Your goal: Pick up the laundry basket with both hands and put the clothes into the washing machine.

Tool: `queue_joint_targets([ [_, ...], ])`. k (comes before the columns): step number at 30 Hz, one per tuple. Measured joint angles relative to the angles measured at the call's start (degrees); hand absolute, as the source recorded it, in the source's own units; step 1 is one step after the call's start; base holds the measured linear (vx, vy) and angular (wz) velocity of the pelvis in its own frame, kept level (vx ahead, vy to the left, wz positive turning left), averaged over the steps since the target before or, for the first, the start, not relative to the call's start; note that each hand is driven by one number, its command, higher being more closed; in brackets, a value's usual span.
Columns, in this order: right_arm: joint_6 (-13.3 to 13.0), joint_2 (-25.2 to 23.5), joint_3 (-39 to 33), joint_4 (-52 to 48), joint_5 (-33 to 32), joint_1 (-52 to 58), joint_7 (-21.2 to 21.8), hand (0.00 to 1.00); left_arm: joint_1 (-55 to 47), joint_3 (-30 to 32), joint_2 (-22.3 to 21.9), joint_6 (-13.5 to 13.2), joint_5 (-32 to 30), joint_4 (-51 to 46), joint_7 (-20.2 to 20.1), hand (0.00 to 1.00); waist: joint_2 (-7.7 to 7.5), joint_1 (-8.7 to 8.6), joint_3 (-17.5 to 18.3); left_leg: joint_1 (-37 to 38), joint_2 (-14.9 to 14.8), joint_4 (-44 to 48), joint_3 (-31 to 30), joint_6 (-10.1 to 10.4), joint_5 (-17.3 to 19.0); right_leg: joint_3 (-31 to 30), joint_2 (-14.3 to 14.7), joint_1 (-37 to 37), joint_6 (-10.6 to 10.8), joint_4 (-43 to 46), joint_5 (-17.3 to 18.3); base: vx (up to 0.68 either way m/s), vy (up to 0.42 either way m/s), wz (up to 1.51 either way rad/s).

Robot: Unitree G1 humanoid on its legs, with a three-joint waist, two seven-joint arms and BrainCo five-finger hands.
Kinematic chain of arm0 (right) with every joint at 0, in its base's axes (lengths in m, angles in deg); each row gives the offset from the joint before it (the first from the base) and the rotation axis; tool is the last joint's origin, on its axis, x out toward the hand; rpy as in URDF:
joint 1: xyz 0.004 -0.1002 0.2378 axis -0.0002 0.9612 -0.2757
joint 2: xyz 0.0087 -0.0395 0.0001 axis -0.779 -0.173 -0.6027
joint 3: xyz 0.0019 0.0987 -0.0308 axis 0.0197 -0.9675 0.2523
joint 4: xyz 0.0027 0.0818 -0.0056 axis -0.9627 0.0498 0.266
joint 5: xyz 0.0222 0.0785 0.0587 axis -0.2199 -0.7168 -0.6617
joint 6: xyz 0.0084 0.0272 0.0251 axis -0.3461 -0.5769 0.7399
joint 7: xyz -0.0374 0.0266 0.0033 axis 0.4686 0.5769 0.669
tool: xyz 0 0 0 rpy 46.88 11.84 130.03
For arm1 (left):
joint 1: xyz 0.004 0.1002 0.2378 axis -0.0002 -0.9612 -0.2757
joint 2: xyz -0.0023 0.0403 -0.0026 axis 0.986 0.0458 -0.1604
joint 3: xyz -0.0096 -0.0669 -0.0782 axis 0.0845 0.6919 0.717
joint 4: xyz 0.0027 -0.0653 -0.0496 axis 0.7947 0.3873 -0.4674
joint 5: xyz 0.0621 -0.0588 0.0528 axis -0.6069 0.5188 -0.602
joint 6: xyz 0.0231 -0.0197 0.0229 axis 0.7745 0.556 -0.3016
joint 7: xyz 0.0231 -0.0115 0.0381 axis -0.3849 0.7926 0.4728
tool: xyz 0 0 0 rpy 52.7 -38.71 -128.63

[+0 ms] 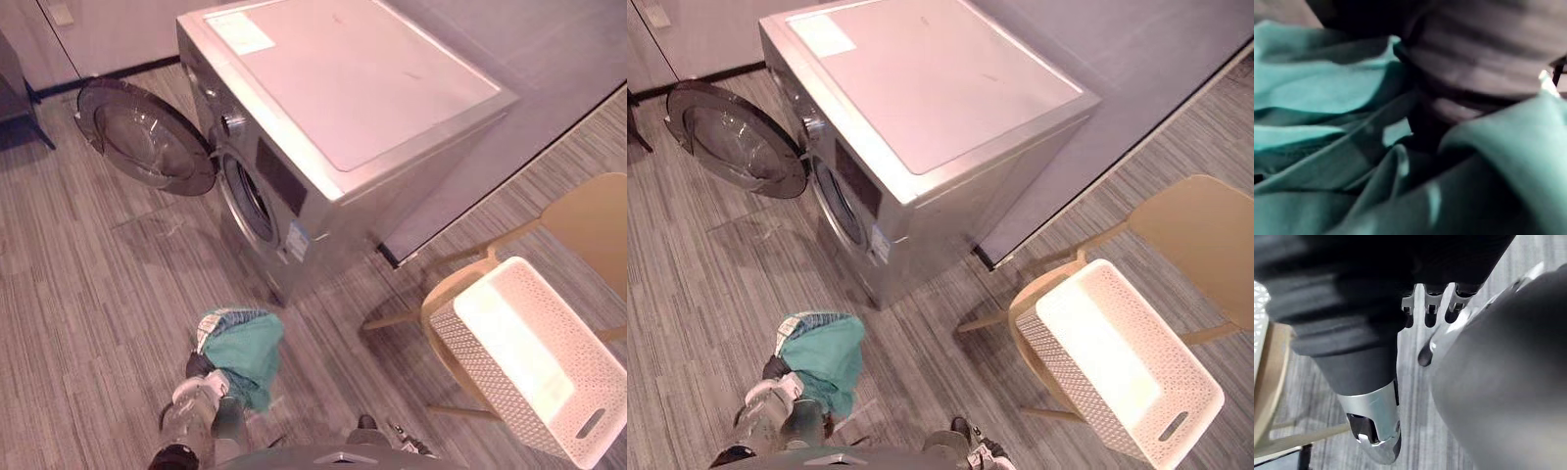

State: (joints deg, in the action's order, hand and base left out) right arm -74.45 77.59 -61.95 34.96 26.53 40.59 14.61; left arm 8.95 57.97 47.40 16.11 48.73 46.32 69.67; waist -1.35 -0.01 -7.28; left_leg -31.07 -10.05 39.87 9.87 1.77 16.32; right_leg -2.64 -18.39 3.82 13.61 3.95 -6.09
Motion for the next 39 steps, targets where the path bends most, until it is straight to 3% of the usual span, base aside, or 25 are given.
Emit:
queue_joint_targets([
  [1, 0.1, 0.7, -1.0, -0.4, -0.6, -0.4, 0.0, 0.0, -0.1, -0.8, 0.2, 0.0, 0.0, -2.1, -0.3, 1.0, 1.44, 0.24, 0.4, 0.1, 0.7, -1.1, 2.1, -1.8, 0.3, 0.1, -0.8, 2.5, -3.1, -0.1, -7.0, 0.11, 0.578, -0.48],
  [2, 0.1, 1.0, -0.6, -1.5, -0.8, -0.4, 0.0, 0.0, 0.0, -1.4, 0.2, 0.0, -0.1, -3.6, -0.3, 1.0, 2.19, 0.22, 0.5, 0.7, 0.7, -2.2, 3.3, -2.8, 0.2, 0.4, -1.0, 3.5, -6.2, 0.1, -10.2, 0.07, 0.463, -0.5],
  [3, 0.1, 1.0, -0.6, -2.5, -1.2, -0.3, 0.0, 0.0, -0.1, -1.5, 0.6, 0.0, -0.5, -4.7, -0.4, 1.0, 2.43, 0.32, 0.5, 1.4, 0.7, -3.2, 4.2, -3.2, 0.1, 0.4, -1.2, 4.4, -6.9, 1.1, -10.5, 0.04, 0.332, -0.44],
  [5, -0.1, 0.9, 1.8, -5.3, -1.3, 0.3, 0.1, 0.0, -0.4, -1.5, 1.7, -0.4, -1.3, -7.1, -0.3, 1.0, 2.75, 0.77, 1.0, 4.0, 1.6, -7.8, 6.0, -4.5, -1.0, 2.0, 0.0, 6.6, -7.8, 6.4, -7.1, 0.04, 0.333, -0.37],
  [6, -0.3, 0.9, 3.5, -7.2, -1.3, 0.4, 0.2, 0.0, 0.0, -1.5, 2.0, -0.9, -2.2, -7.7, -0.3, 1.0, 2.6, 0.63, 1.6, 5.6, 2.6, -11.4, 6.2, -4.5, -1.9, 1.9, 2.0, 7.6, -7.9, 9.5, -2.6, 0.03, 0.291, -0.25],
  [8, -0.8, -0.1, 6.0, -10.8, -2.4, 0.3, 0.5, 0.0, 0.8, -1.6, 2.1, -1.2, -2.8, -7.7, -0.3, 1.0, 2.73, 0.58, 2.0, 7.9, 3.0, -16.4, 7.4, -4.2, -3.5, 1.7, 7.5, 8.9, -7.1, 13.0, 4.2, 0.02, 0.246, -0.39],
  [10, -2.6, -3.7, 9.3, -14.4, -3.6, -0.7, 0.9, 0.0, 1.7, -1.5, 2.0, -1.1, -5.1, -5.6, 0.0, 1.0, 1.29, 0.65, 2.9, 13.8, 4.8, -27.0, 11.3, -3.8, -6.9, 0.1, 17.4, 13.2, -7.2, 18.6, 15.0, 0.03, 0.141, -0.82],
  [13, -2.8, -4.2, 12.0, -15.2, -5.0, -1.0, 1.0, 0.0, 3.5, -2.4, 1.2, -1.0, -7.1, -3.0, 0.2, 1.0, -0.49, -1.32, 2.5, 20.4, 10.3, -35.9, 13.1, -4.5, -9.1, 1.3, 23.8, 14.2, -8.6, 16.5, 16.3, 0.07, 0.021, -0.32],
  [14, -2.9, -4.1, 12.1, -15.6, -5.2, -0.8, 0.9, 0.0, 3.9, -2.7, 0.8, -1.0, -7.2, -2.3, 0.2, 1.0, -0.86, -2.08, 2.5, 21.1, 11.6, -36.2, 13.1, -4.9, -9.7, 1.2, 24.1, 14.1, -9.2, 15.1, 15.9, 0.09, 0.01, 0.25],
  [15, -3.1, -3.3, 11.8, -15.8, -5.9, -0.4, 0.6, 0.0, 4.8, -3.6, -0.6, -0.7, -7.3, -0.9, 0.3, 1.0, -0.59, -3.92, 2.5, 21.7, 13.3, -34.4, 13.0, -5.7, -9.0, 1.2, 23.4, 13.2, -15.9, 14.3, 15.2, 0.17, 0.021, 0.22],
  [19, -3.5, -4.1, 9.3, -16.6, -7.3, 1.5, 0.3, 0.0, 4.1, -5.8, -4.0, 0.2, -8.4, -0.6, 0.0, 1.0, 0.35, -3.43, 2.4, 20.4, 10.7, -18.6, 11.7, -4.1, -5.9, 2.3, 22.7, 7.1, -15.8, 14.7, 14.8, 0.22, -0.008, 0.08],
  [20, -3.5, -4.1, 9.3, -17.0, -7.1, 1.6, 0.0, 0.0, 3.4, -6.7, -5.5, 0.3, -8.4, -1.8, -0.3, 1.0, 1.16, -3.21, 1.9, 17.1, 7.4, -4.4, 11.2, -3.2, -5.6, 3.6, 22.6, 3.2, -15.8, 14.5, 14.9, 0.1, -0.01, 0.43],
  [21, -3.7, -3.8, 9.4, -17.9, -6.7, 2.9, 0.0, 0.0, 2.3, -7.3, -6.8, 0.4, -8.4, -3.8, -0.7, 1.0, 2.07, -2.6, 1.2, 12.9, 3.4, 11.9, 10.3, -2.9, -6.9, 4.9, 22.6, -1.2, -17.5, 13.4, 15.9, 0.06, 0.022, 0.35],
  [22, -3.7, -3.8, 9.7, -18.6, -6.7, 2.9, 0.0, 0.0, 1.6, -8.1, -6.7, 0.4, -8.4, -5.1, -1.0, 1.0, 2.22, -2.08, 1.1, 10.6, 1.5, 18.2, 9.7, -2.8, -7.1, 4.8, 22.4, -2.7, -18.5, 13.1, 17.0, 0.1, 0.073, -0.01],
  [23, -3.7, -3.6, 10.3, -19.4, -6.3, 2.8, 0.0, 0.0, 0.9, -8.1, -6.8, 0.4, -8.4, -7.2, -1.8, 1.0, 2.36, -1.04, 0.9, 6.9, -1.6, 26.8, 8.1, -2.8, -7.3, 4.3, 21.4, -4.5, -17.8, 12.5, 19.1, 0.11, 0.075, -0.31],
  [24, -3.6, -3.3, 10.7, -20.0, -5.0, 2.4, 0.0, 0.0, 0.8, -8.1, -6.8, 0.4, -8.5, -7.8, -2.1, 1.0, 2.3, -0.25, 0.7, 4.2, -3.4, 29.5, 6.6, -2.9, -7.3, 3.3, 20.3, -4.9, -17.0, 12.2, 20.4, 0.18, 0.194, -0.48],
  [26, -3.6, -2.8, 10.7, -20.6, -4.4, 1.5, 0.0, 0.0, 0.3, -7.7, -6.6, 0.4, -8.4, -8.6, -2.3, 1.0, 3.13, 0.35, 0.7, 0.3, -6.1, 28.7, 3.7, -2.7, -7.5, 0.7, 17.9, -4.1, -15.6, 12.5, 21.1, 0.17, 0.262, -0.51],
  [28, -3.1, -2.2, 12.4, -20.2, -4.3, 0.4, 0.0, 0.0, -1.0, -6.4, -6.5, 0.4, -8.4, -8.8, -1.8, 1.0, 2.63, 0.91, 0.7, -2.3, -7.8, 19.5, -2.5, -2.7, -7.5, -4.1, 14.1, -0.5, -12.6, 14.0, 23.0, 0.15, 0.329, -0.74],
  [30, -2.8, -1.0, 13.0, -18.0, -3.2, -0.5, -0.1, 0.0, -1.6, -5.6, -6.3, 0.5, -8.3, -8.6, -1.2, 1.0, 2.55, 0.38, 0.7, -2.2, -7.6, 9.7, -9.2, -2.0, -7.5, -8.0, 11.7, 1.9, -10.2, 15.3, 24.9, 0.22, 0.443, -0.75],
  [33, -2.7, 1.0, 14.7, -13.9, -1.5, -1.8, -1.1, 0.0, -1.9, -5.7, -5.4, 0.6, -8.2, -8.6, 0.0, 1.0, 2.36, 0.44, 0.6, 4.5, -8.6, -13.4, -16.4, 2.3, -8.4, -14.6, 7.5, 2.0, -4.6, 13.4, 25.8, 0.27, 0.569, -0.91],
  [34, -2.7, 1.4, 14.8, -13.0, -0.6, -2.3, -1.2, 0.0, -1.9, -5.8, -5.2, 0.6, -8.2, -8.6, -0.1, 1.0, 2.47, 0.33, 0.7, 5.9, -9.1, -18.2, -16.1, 2.7, -8.8, -15.9, 6.5, 1.6, -3.8, 11.9, 25.7, 0.37, 0.912, -1.13],
  [35, -2.6, 2.2, 14.4, -11.1, 0.8, -2.7, -1.2, 0.0, -1.7, -6.0, -4.5, 0.6, -8.3, -8.1, -0.2, 1.0, 2.84, 0.04, 1.3, 7.8, -9.6, -21.7, -14.8, 12.1, -12.8, -17.5, 4.4, 0.8, -1.2, 9.5, 24.3, 0.27, 0.762, -0.88],
  [36, -1.7, 0.1, 13.6, -8.2, 2.0, -4.0, -1.0, 0.0, 0.2, -6.1, -1.8, 0.7, -8.3, -5.3, 0.0, 1.0, -1.25, -0.5, 1.4, 5.7, -6.5, -15.1, -11.3, 11.4, -9.2, -18.9, 0.5, 1.9, 0.1, 8.2, 19.3, 0.25, 0.753, -0.79],
  [37, -1.3, -0.5, 12.6, -6.9, 2.3, -4.5, -0.9, 0.0, 0.8, -6.1, -0.8, 0.7, -8.3, -4.4, 0.1, 1.0, -1.16, -0.75, 1.4, 4.7, -6.7, -11.9, -11.0, 12.2, -7.7, -18.9, 0.4, 1.9, 0.4, 6.9, 15.1, 0.2, 0.718, -0.76],
  [39, -1.4, -1.4, 8.8, -5.1, 2.3, -4.5, -0.8, 0.0, 1.5, -8.0, 2.2, 0.7, -8.4, -2.5, 0.0, 1.0, -1.14, -0.99, 2.0, 3.0, -5.6, -5.1, -6.6, 8.3, -1.7, -18.3, -2.2, 2.6, 1.0, 1.6, -3.1, 0.25, 0.842, -0.74],
])
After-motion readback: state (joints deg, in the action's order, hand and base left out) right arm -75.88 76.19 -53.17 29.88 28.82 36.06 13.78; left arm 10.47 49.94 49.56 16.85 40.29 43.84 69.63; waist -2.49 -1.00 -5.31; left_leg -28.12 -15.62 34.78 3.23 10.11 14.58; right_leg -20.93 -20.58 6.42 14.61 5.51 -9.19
